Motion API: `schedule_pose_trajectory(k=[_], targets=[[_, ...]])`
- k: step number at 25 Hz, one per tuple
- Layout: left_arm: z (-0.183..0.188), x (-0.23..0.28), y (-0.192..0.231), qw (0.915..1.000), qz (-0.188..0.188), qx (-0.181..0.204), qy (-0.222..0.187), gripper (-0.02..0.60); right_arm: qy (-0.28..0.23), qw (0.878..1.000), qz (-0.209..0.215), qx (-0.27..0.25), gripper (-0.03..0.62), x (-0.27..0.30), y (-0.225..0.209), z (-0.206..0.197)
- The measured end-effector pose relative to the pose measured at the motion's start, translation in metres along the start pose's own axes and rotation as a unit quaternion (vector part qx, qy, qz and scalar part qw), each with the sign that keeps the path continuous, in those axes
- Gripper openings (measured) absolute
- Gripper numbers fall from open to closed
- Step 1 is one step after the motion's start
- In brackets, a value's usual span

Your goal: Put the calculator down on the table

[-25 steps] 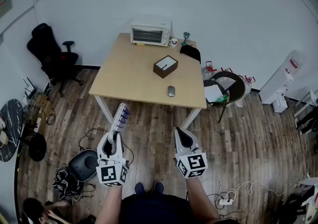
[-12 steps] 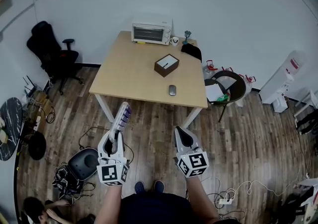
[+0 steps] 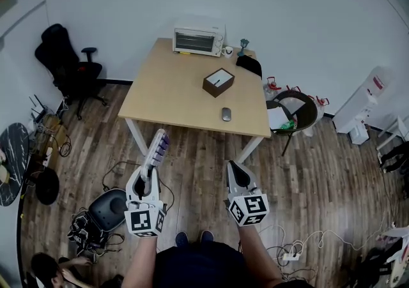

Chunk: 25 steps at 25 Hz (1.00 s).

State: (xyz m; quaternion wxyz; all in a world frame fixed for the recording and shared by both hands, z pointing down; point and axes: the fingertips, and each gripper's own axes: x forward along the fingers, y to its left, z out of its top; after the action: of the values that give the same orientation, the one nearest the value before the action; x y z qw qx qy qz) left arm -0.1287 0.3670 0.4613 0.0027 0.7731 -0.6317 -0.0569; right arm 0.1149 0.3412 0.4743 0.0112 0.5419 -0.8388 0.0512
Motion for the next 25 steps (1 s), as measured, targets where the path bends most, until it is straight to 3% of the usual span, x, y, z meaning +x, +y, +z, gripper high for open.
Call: schedule_pose_trajectory(k=[11, 25], targets=[[-0.014, -0.006, 0.032, 0.9997, -0.024, 0.002, 0.010, 0.100, -0.012, 1.000, 0.006, -0.023, 0.007, 0.001, 0.044, -0.005], [-0.028, 0.054, 0.036, 0.9994, -0.031, 0.001, 0.014, 0.100, -0.025, 1.000, -0.012, -0.011, 0.008, 0.053, 0.001, -0.006]])
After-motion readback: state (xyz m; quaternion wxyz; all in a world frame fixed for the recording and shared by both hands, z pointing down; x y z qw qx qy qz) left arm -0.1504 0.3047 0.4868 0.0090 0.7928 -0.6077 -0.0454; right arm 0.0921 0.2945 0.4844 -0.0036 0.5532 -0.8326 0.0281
